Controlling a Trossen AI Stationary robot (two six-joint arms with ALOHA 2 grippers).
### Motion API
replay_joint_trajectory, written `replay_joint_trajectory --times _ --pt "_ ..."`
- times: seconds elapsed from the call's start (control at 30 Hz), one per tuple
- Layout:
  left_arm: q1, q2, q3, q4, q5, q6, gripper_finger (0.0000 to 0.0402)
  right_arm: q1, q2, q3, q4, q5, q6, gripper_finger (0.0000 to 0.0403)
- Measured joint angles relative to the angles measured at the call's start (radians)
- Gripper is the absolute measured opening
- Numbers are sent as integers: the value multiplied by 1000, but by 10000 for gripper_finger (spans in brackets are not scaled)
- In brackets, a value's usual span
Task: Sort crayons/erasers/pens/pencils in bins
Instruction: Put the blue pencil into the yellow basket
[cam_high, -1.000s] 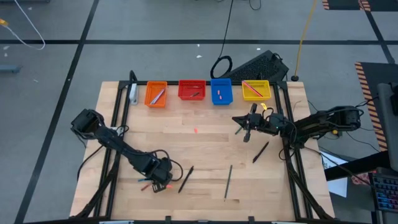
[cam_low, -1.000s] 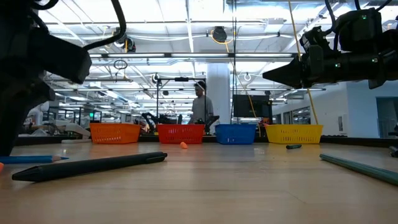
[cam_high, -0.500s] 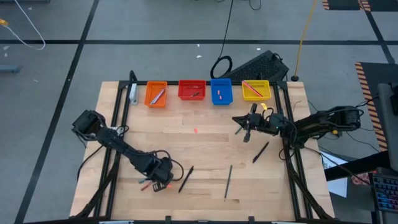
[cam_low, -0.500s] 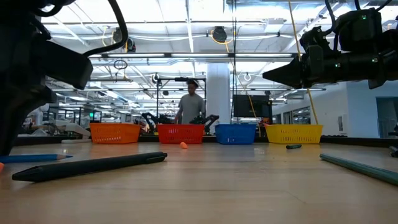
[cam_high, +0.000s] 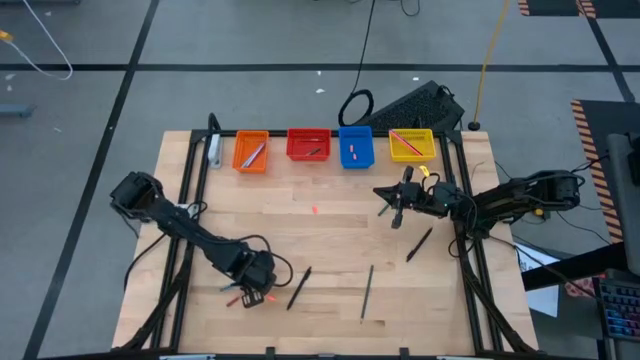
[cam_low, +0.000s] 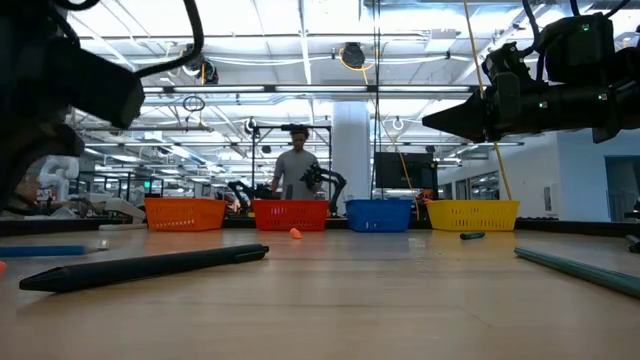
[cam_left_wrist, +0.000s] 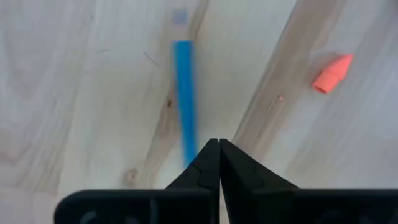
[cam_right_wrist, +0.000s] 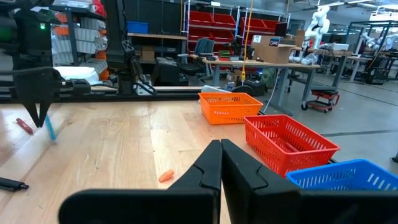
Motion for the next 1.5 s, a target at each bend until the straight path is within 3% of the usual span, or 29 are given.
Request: replay_joint_trajectory --times 0.3,0.43,0.77,0.9,1.1,1.5 --pt "38 -64 2 -35 -72 -31 9 0 0 0 0 0 0 0" --pt "54 -58 2 -157 -84 -35 14 0 0 0 0 0 0 0" --pt "89 -55 -46 -54 -53 -41 137 0 0 0 0 0 1 0" --pt "96 -55 -90 -57 -59 -67 152 0 0 0 0 -2 1 0" --pt "95 -58 -145 47 -35 -64 130 0 0 0 -1 -2 1 0" --pt "102 -59 -158 37 -33 -25 45 0 0 0 -1 -2 1 0"
